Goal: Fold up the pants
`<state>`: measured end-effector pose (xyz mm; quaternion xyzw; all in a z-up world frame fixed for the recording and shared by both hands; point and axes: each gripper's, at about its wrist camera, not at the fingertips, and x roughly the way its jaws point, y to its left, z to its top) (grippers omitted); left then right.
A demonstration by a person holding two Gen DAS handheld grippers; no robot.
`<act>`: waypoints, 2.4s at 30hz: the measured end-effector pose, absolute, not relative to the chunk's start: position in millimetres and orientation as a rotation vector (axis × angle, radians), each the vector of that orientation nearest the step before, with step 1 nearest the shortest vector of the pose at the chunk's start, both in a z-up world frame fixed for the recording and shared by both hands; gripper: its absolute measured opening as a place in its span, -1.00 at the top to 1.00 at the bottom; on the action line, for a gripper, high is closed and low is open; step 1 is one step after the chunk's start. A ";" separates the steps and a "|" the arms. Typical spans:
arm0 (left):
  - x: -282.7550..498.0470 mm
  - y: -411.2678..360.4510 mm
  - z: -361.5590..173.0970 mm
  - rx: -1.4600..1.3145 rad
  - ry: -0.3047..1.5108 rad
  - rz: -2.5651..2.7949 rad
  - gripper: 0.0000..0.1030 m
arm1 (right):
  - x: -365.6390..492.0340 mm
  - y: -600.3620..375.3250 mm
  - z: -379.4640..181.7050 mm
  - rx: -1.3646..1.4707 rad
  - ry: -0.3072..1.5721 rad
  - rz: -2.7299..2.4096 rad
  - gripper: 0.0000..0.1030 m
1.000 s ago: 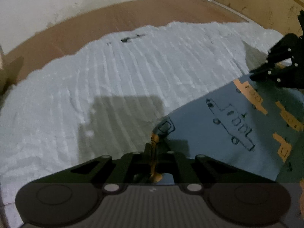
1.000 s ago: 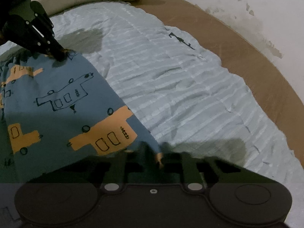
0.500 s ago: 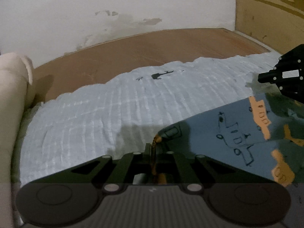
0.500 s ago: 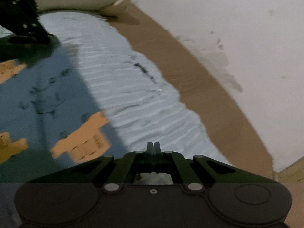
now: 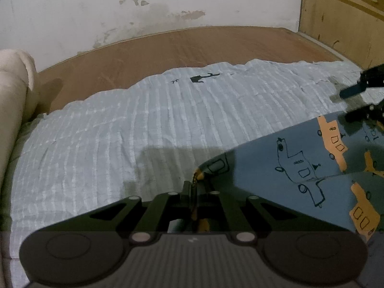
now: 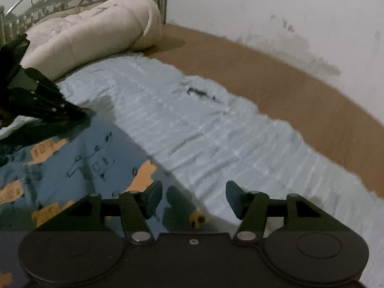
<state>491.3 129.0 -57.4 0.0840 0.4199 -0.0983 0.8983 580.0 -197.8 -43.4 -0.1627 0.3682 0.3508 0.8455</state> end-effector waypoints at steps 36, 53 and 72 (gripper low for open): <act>347.2 117.6 37.1 0.201 0.579 -0.175 0.95 | 401.2 -191.7 15.4 -0.564 0.394 0.583 1.00; 198.9 72.7 -14.4 0.367 0.554 -0.212 0.95 | 188.6 -197.7 -19.9 -0.681 0.351 0.518 1.00; 181.8 67.4 -51.7 0.426 0.654 -0.200 0.95 | 146.0 -187.5 -65.0 -0.609 0.455 0.461 1.00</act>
